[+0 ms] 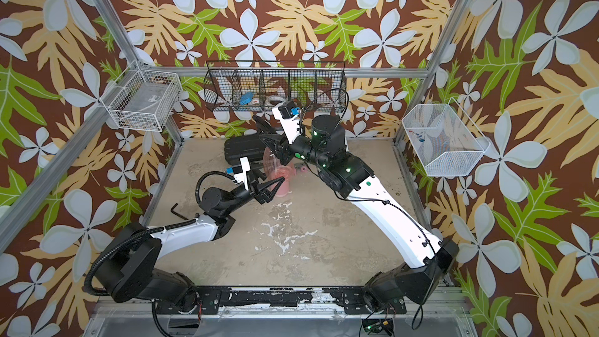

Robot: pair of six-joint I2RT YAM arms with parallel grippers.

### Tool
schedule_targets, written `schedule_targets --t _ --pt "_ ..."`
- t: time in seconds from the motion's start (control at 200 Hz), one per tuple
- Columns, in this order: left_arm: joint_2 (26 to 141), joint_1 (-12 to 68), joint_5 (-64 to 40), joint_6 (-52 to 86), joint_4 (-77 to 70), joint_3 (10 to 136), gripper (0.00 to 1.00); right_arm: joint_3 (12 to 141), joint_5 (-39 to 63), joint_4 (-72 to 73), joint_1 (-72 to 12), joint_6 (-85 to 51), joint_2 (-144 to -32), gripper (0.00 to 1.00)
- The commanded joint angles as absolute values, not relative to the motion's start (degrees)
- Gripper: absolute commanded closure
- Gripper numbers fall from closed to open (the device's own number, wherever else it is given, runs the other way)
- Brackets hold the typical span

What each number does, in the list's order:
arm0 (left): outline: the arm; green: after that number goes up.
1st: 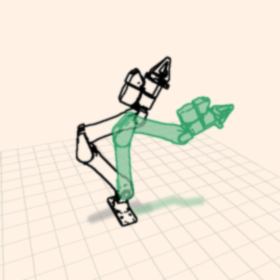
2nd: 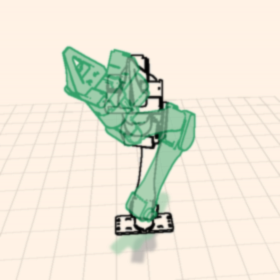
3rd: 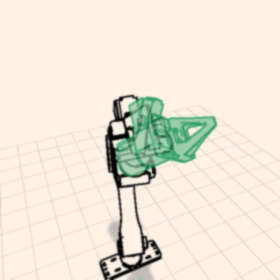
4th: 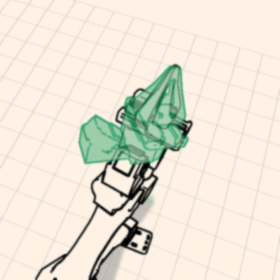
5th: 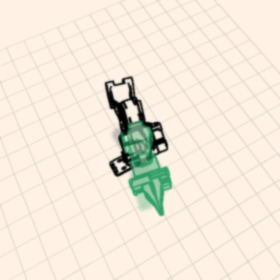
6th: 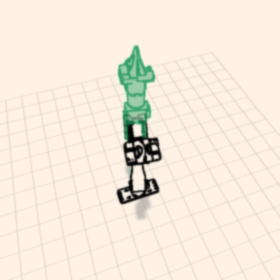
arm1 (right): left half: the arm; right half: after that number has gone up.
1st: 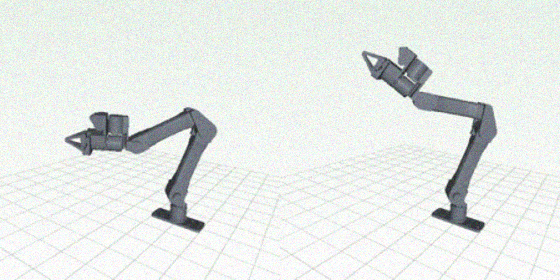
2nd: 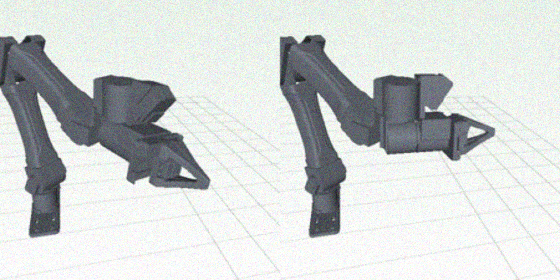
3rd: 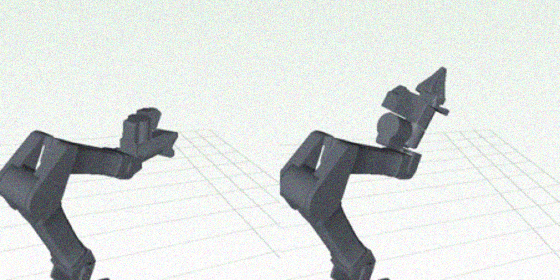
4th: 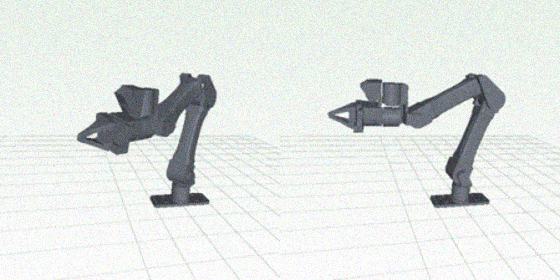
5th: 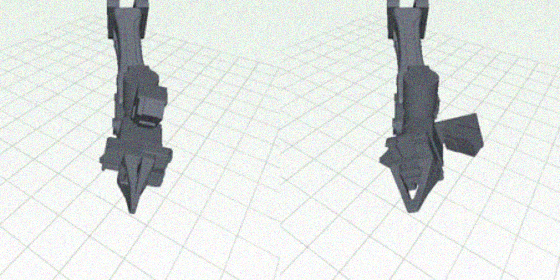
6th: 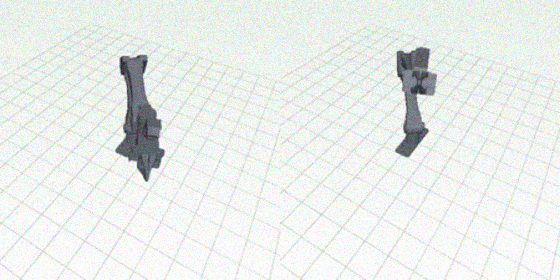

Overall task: Attach spray nozzles to spray bottles
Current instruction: Screw the spray nozzle on the spray bottle.

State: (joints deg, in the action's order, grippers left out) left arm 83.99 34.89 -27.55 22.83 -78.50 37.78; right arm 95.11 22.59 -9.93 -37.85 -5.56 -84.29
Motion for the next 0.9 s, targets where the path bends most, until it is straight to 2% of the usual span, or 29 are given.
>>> schedule_targets --t 0.0,0.525,0.761,0.896 --pt "83.18 34.82 -37.59 20.01 -86.75 38.66 0.51 93.96 22.07 -12.24 -37.27 -4.06 -84.49 1.0" --pt "78.86 32.35 -35.9 17.66 -80.49 40.48 0.52 85.91 12.89 -11.57 -37.27 0.94 -82.05 1.0" --pt "79.57 32.43 -28.96 18.12 -83.25 42.04 0.55 79.73 11.61 -5.27 -37.27 -4.39 -81.45 1.0" --pt "80.15 32.69 -22.78 14.62 -83.18 42.04 0.56 80.68 8.54 -7.62 -38.61 -6.17 -83.01 1.0"
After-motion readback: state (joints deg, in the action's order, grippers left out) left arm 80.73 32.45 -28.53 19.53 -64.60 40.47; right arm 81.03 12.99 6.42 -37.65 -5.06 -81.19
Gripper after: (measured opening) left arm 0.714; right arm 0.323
